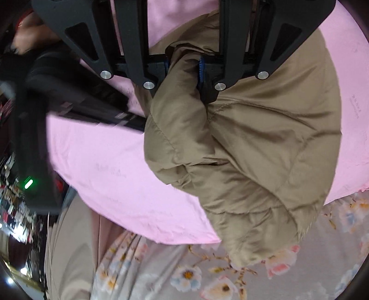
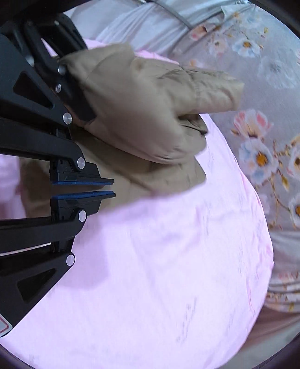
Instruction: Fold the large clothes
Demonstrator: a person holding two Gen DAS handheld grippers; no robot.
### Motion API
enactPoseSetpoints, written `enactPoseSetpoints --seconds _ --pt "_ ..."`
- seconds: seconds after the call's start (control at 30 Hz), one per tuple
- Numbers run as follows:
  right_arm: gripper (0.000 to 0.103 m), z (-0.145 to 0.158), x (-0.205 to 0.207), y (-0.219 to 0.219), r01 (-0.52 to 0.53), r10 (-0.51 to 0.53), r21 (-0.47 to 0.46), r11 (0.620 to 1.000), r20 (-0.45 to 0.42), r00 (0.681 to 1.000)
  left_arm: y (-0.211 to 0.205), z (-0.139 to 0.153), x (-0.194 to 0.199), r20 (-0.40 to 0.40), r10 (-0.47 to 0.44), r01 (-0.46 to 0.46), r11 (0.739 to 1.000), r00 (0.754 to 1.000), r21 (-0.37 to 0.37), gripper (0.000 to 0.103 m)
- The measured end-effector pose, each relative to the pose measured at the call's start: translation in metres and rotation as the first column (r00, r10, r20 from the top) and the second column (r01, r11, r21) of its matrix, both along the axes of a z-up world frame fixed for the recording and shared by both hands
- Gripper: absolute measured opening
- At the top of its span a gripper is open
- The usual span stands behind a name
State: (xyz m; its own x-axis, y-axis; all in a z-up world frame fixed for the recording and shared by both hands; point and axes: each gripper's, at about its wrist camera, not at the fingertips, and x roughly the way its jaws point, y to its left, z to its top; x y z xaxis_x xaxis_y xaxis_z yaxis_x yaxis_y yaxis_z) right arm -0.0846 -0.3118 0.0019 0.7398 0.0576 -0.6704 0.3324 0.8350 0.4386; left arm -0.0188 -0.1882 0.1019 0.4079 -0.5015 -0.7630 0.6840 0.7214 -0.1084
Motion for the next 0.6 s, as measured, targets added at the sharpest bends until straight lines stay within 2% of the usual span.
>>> enactPoseSetpoints --seconds 0.13,0.23,0.3,0.33,0.37,0.4,0.43,0.47,0.53,0.6 --pt "0.010 0.003 -0.024 -0.036 0.074 -0.074 0.013 0.997 0.020 0.997 -0.005 -0.004 -0.008 0.038 0.000 -0.002 0.999 0.999 0.046 0.019" --pt "0.010 0.014 -0.029 -0.051 0.095 -0.096 0.009 0.995 0.050 0.994 0.003 0.005 -0.011 0.011 -0.002 0.002 1.000 1.000 0.014 0.028" --pt "0.011 0.029 -0.030 -0.055 0.090 -0.090 0.000 0.996 0.082 0.993 0.013 0.019 -0.016 -0.016 -0.014 0.013 0.999 1.000 -0.034 0.049" --pt "0.012 0.038 -0.030 -0.054 0.080 -0.079 -0.007 0.997 0.098 0.992 0.015 0.026 -0.018 -0.019 -0.011 0.010 0.999 1.000 -0.049 0.056" --pt "0.013 0.047 -0.034 -0.050 0.067 -0.065 -0.013 0.998 0.114 0.991 0.023 0.034 -0.022 -0.025 -0.005 0.004 0.997 1.000 -0.073 0.070" --pt "0.019 0.059 -0.034 -0.047 0.043 -0.041 -0.016 0.999 0.136 0.990 0.030 0.041 -0.026 -0.032 0.000 -0.003 0.995 1.000 -0.095 0.079" --pt "0.033 0.070 -0.030 -0.043 0.019 -0.016 -0.014 1.000 0.159 0.987 0.040 0.050 -0.029 -0.040 0.007 -0.013 0.991 0.999 -0.133 0.083" --pt "0.039 0.080 -0.026 -0.042 0.000 0.002 -0.011 1.000 0.179 0.984 0.051 0.059 -0.032 -0.048 0.021 -0.029 0.985 0.999 -0.168 0.087" --pt "0.056 0.107 -0.012 -0.029 -0.043 0.045 -0.017 0.999 0.229 0.972 0.073 0.073 -0.030 -0.050 0.057 -0.067 0.974 0.997 -0.217 0.087" --pt "0.064 0.130 0.005 -0.016 -0.086 0.090 -0.028 0.996 0.254 0.963 0.098 0.085 -0.022 -0.037 0.141 -0.146 0.962 0.989 -0.231 0.087"
